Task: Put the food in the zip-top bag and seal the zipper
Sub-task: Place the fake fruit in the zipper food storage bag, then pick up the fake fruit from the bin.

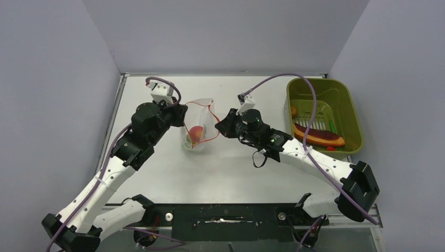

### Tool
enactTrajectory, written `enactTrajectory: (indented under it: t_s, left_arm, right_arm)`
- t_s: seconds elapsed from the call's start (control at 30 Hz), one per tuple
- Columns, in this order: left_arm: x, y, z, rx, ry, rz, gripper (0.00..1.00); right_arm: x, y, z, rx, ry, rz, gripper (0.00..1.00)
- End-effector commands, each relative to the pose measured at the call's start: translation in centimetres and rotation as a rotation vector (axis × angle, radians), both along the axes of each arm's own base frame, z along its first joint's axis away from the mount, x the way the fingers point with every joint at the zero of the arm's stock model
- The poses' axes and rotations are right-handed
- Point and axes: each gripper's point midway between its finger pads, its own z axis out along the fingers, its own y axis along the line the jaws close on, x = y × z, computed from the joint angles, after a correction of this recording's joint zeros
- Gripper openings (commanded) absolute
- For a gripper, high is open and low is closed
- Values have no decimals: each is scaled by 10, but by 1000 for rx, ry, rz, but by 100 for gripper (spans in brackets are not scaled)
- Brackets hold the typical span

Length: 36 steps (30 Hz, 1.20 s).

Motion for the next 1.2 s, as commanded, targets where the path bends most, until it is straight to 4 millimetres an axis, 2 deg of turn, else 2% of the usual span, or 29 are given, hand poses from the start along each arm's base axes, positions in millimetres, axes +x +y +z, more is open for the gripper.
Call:
enactTrajectory:
  t_s: [0.0, 0.1, 0.23, 0.33, 0.43, 0.6, 0.83, 0.97, 1.17]
  left_arm:
    - [-6, 25, 55, 9, -175, 67, 0]
    - [-8, 3, 35, -9, -144, -41, 0]
    - [-12, -24, -14, -18, -25, -161, 0]
    - [-15, -33, -43, -23, 54, -200, 0]
    - [-17, -36, -58, -19, 90, -211, 0]
    - [-18, -37, -61, -19, 87, -221, 0]
    - [-20, -38, -58, -17, 59, -240, 0]
    - [-21, -35, -52, -8, 33, -238, 0]
    - [-23, -29, -51, 32, 22, -237, 0]
  right_arm:
    - [7, 18, 4, 45, -48, 33, 0]
    - [9, 25, -5, 45, -38, 51, 0]
    - [12, 23, -27, 0, -2, 37, 1]
    - [13, 19, -36, -26, 12, 20, 6]
    - [14, 11, -37, -41, 4, -13, 10]
    - [13, 0, -26, -49, -18, -45, 21]
    - [10, -18, -6, -109, -61, -66, 51]
    - [7, -32, 7, -128, -89, -86, 60]
    - [5, -71, 24, -239, -129, -182, 74]
